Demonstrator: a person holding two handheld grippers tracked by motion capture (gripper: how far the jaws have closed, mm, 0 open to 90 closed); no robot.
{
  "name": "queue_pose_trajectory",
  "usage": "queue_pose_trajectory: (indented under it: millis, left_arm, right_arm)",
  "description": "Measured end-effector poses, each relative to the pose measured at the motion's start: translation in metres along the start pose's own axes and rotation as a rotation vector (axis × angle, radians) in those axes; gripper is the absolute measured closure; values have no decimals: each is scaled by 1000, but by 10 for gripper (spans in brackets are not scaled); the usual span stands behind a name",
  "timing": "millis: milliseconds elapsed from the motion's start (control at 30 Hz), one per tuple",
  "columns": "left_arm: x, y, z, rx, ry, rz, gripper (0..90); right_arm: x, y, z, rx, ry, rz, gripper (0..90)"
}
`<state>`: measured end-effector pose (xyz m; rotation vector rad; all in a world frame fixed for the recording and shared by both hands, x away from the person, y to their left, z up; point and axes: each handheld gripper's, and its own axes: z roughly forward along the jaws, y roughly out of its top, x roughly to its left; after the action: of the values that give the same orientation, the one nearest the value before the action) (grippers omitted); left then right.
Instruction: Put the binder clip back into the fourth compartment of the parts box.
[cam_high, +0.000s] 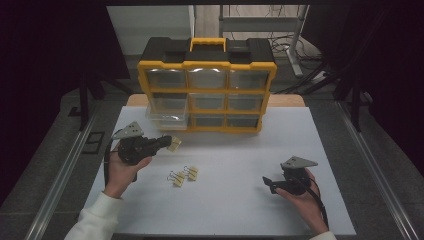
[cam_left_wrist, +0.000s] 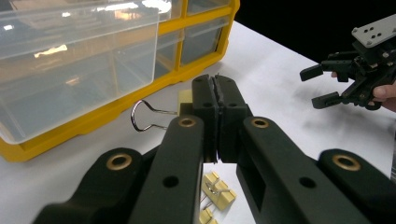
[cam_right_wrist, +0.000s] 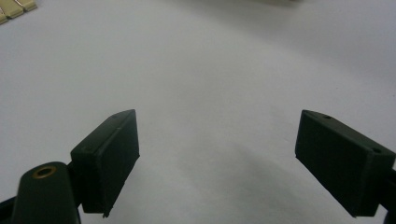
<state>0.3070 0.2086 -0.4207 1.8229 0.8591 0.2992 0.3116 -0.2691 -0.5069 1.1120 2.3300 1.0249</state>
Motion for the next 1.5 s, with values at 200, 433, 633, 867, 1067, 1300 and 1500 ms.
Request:
queue_pose_trajectory:
  millis: [200, 433, 633, 867, 1067, 1300, 1500]
  left_arm:
    - [-1, 3, 0, -9, -1, 4, 887]
    - [-3, 5, -2, -25, 1, 11, 887]
    - [-3, 7, -4, -36, 2, 11, 887]
    - [-3, 8, -6, -47, 8, 19, 887]
    - [-4, 10, -5, -56, 7, 17, 887]
    - [-4, 11, -5, -64, 8, 19, 887]
    - [-3, 15, -7, -83, 9, 16, 887]
  right_arm:
    - [0, 0, 0, 1, 0, 0, 143]
    - [0, 0, 0, 2, -1, -1, 143]
    - [0, 0, 0, 3, -1, -1, 143]
    - [0, 0, 1, 3, -1, -2, 143]
    - [0, 0, 1, 2, -1, -3, 143]
    - [0, 0, 0, 1, -1, -2, 143]
    - [0, 0, 1, 2, 0, 0, 143]
